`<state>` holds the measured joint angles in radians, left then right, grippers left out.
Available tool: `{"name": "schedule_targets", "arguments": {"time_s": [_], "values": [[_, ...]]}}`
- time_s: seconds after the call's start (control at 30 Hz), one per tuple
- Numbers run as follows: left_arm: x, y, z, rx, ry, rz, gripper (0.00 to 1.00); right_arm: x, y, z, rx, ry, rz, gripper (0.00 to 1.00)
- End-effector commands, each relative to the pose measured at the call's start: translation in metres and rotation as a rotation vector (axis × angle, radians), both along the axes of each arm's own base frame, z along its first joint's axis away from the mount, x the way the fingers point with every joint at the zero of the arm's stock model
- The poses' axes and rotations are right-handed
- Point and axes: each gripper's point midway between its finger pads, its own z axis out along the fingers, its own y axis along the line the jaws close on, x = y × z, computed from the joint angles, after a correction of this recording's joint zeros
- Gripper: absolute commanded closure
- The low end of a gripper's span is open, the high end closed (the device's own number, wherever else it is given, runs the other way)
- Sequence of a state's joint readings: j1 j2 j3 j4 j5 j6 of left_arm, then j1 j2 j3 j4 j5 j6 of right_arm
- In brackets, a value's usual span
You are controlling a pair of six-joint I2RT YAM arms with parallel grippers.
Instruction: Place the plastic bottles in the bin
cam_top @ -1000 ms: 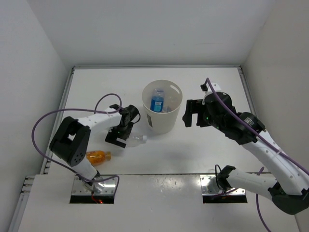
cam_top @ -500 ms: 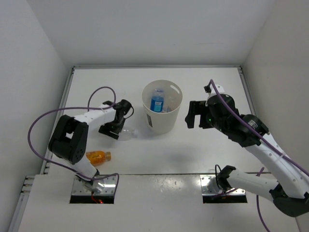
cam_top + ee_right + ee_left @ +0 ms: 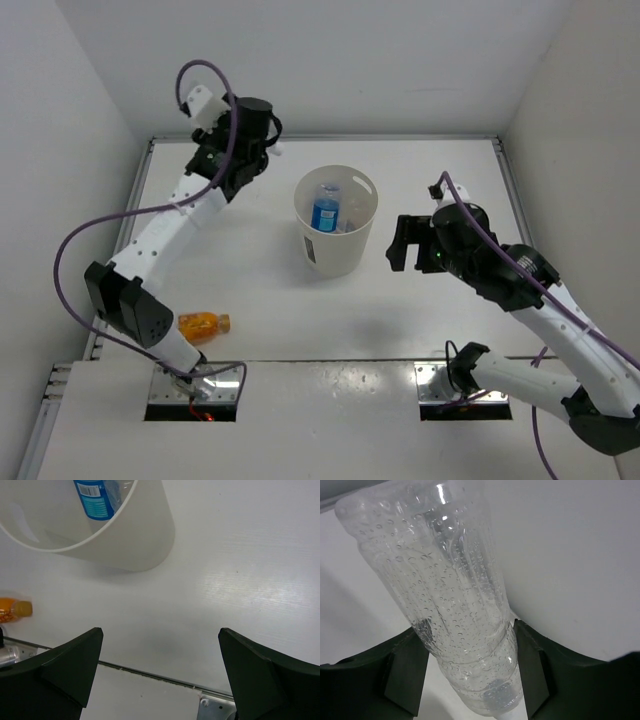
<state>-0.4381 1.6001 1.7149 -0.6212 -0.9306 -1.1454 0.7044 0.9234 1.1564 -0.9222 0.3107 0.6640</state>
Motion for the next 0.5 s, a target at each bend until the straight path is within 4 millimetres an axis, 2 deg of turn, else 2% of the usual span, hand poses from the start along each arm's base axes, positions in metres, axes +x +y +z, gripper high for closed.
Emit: {"name": "schedule_targets", "arguments": {"time_s": [0.0,0.03,0.07,0.1,0.13,0.17,0.2,0.4,0.47], "values": [[-0.017,-0.038,0.081,0.218,-0.168,-0.119,0.49,-0.002,-0.001,0.000,0.024,0.003,-0.022,0.00],[-0.019,-0.051,0.081,0.248,-0.176,-0.166,0.49,-0.002,-0.001,0.000,0.024,0.003,-0.022,0.00],[-0.023,-0.063,0.086,0.260,-0.200,-0.205,0.49,-0.002,-0.001,0.000,0.024,0.003,-0.022,0.00],[-0.032,-0.084,0.098,0.250,-0.249,-0.259,0.49,-0.002,-0.001,0.000,0.024,0.003,-0.022,0.00],[-0.034,-0.096,0.091,0.291,-0.233,-0.303,0.49,-0.002,-0.001,0.000,0.031,0.005,-0.028,0.00],[-0.040,-0.104,0.094,0.295,-0.243,-0.326,0.49,-0.003,-0.001,-0.004,0.025,0.012,-0.028,0.00],[-0.048,-0.122,0.095,0.308,-0.259,-0.370,0.49,-0.003,-0.001,-0.004,0.025,0.012,-0.028,0.00],[-0.080,-0.187,0.075,0.397,-0.267,-0.559,0.48,-0.009,-0.005,-0.010,0.059,0.031,-0.062,0.00],[-0.087,-0.202,0.059,0.433,-0.258,-0.607,0.45,-0.010,-0.007,-0.011,0.064,0.028,-0.078,0.00]]}}
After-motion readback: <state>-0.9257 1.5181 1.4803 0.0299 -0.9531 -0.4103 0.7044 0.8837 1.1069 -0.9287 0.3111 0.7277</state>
